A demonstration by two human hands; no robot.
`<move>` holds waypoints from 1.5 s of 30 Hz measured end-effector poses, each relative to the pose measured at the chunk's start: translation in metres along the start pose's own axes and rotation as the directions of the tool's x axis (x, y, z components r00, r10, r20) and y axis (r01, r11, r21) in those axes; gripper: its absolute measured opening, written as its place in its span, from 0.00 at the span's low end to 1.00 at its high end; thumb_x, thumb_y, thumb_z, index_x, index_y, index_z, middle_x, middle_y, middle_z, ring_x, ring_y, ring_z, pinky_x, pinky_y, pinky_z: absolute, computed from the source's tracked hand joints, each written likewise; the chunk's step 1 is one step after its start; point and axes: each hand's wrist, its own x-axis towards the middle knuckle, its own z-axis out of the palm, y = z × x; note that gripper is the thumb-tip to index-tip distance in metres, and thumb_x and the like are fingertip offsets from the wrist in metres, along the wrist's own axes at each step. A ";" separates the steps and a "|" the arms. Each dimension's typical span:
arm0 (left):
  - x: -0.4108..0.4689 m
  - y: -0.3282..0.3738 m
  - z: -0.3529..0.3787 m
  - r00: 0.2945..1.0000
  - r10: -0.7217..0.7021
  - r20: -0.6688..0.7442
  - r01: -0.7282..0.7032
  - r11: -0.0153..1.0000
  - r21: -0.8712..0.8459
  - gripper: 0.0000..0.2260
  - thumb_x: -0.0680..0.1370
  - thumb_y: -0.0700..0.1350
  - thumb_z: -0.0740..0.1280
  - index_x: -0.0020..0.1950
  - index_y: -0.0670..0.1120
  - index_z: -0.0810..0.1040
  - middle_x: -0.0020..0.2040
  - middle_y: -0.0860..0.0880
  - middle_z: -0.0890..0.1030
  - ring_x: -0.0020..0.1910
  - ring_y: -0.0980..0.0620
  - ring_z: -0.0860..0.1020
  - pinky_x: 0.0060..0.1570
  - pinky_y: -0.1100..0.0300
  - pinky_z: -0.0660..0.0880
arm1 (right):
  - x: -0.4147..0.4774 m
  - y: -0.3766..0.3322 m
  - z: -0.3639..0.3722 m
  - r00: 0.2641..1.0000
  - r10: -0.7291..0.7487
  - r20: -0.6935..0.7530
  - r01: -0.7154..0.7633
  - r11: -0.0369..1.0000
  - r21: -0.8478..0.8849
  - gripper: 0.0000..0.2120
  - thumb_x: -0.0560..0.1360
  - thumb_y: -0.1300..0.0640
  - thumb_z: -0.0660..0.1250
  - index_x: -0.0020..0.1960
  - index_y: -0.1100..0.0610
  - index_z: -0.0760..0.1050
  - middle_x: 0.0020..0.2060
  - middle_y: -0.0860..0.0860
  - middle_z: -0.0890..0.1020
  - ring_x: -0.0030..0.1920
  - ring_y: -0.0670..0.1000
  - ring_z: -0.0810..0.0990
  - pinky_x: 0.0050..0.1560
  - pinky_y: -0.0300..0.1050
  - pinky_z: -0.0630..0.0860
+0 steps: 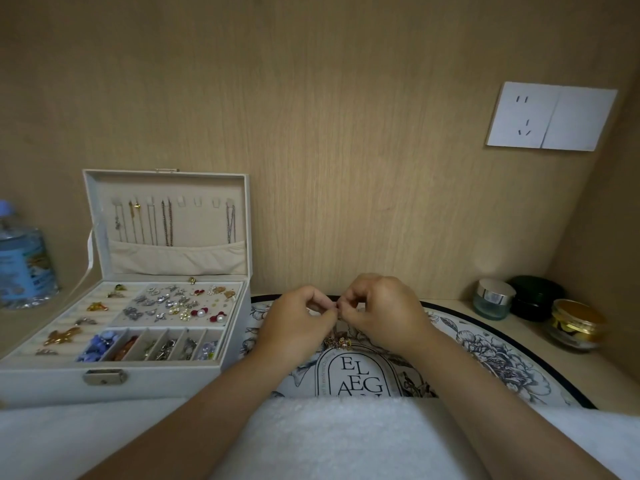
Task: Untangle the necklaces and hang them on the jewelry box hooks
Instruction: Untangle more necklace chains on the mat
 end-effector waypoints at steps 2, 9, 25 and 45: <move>0.001 0.000 -0.001 1.000 -0.019 -0.001 0.019 1.000 -0.022 0.03 0.73 0.47 0.72 0.41 0.53 0.79 0.38 0.56 0.82 0.27 0.60 0.77 0.32 0.62 0.73 | 0.001 -0.003 0.003 0.995 0.090 -0.049 -0.077 0.972 0.222 0.05 0.73 0.54 0.71 0.39 0.52 0.82 0.37 0.44 0.82 0.37 0.43 0.79 0.37 0.41 0.76; -0.001 0.002 0.000 0.997 -0.045 0.060 0.051 0.992 -0.117 0.03 0.75 0.45 0.69 0.44 0.53 0.78 0.40 0.54 0.79 0.32 0.57 0.76 0.34 0.62 0.72 | 0.004 -0.009 -0.006 0.890 0.333 0.313 -0.456 0.606 0.652 0.12 0.81 0.54 0.62 0.41 0.58 0.76 0.24 0.51 0.74 0.26 0.49 0.71 0.29 0.41 0.67; 0.004 0.022 -0.021 0.990 0.066 0.126 -0.068 0.998 0.012 0.02 0.75 0.45 0.72 0.47 0.52 0.83 0.42 0.55 0.83 0.36 0.63 0.78 0.32 0.69 0.72 | 0.005 -0.005 -0.014 0.877 0.115 0.468 -0.398 0.718 0.571 0.19 0.84 0.48 0.55 0.38 0.55 0.71 0.28 0.48 0.68 0.27 0.47 0.64 0.29 0.41 0.63; 0.008 0.029 -0.030 0.905 -0.123 0.408 0.209 0.963 -0.172 0.08 0.74 0.49 0.63 0.39 0.46 0.77 0.37 0.48 0.79 0.35 0.52 0.72 0.46 0.55 0.69 | 0.003 0.015 -0.032 0.906 0.061 0.420 -0.387 0.521 0.761 0.08 0.72 0.49 0.72 0.40 0.53 0.84 0.35 0.47 0.81 0.39 0.51 0.73 0.47 0.45 0.71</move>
